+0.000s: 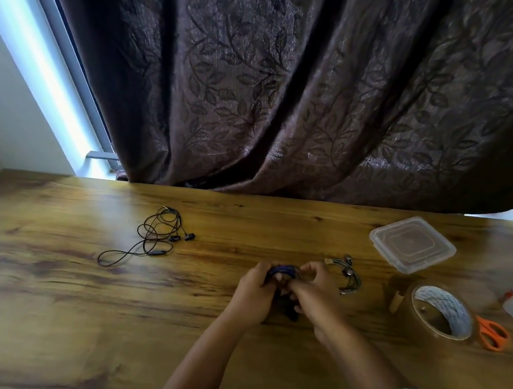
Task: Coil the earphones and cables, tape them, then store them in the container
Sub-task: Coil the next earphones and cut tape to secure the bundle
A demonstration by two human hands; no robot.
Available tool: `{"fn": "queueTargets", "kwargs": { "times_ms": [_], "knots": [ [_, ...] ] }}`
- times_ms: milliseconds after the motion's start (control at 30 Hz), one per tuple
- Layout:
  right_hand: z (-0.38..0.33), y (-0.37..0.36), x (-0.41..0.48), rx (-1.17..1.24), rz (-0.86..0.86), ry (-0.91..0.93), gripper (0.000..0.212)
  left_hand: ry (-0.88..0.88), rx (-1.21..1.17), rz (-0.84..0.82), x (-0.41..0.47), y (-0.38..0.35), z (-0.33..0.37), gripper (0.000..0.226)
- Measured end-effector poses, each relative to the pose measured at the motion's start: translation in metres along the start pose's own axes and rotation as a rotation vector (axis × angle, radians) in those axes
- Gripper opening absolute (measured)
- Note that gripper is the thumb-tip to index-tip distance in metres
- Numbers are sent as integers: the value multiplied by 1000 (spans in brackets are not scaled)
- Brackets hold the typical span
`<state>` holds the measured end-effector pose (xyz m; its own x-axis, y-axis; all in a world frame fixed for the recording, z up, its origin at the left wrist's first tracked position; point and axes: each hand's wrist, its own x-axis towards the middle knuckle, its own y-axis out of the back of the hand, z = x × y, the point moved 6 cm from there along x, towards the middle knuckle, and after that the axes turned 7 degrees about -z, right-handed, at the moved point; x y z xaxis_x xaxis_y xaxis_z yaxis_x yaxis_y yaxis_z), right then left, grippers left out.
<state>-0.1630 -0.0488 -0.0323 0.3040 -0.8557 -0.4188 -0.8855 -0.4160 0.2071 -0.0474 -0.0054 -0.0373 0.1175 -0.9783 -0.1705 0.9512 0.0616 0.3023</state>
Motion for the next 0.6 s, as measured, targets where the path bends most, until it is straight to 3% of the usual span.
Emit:
{"fn": "queueTargets", "kwargs": {
  "times_ms": [233,600],
  "knots": [
    [-1,3,0,256,27,-35,27,-148,-201,-54,-16,-4,19,26],
    [-11,-6,-9,382,-28,40,39,-99,-356,29,-26,3,26,31]
  ]
}}
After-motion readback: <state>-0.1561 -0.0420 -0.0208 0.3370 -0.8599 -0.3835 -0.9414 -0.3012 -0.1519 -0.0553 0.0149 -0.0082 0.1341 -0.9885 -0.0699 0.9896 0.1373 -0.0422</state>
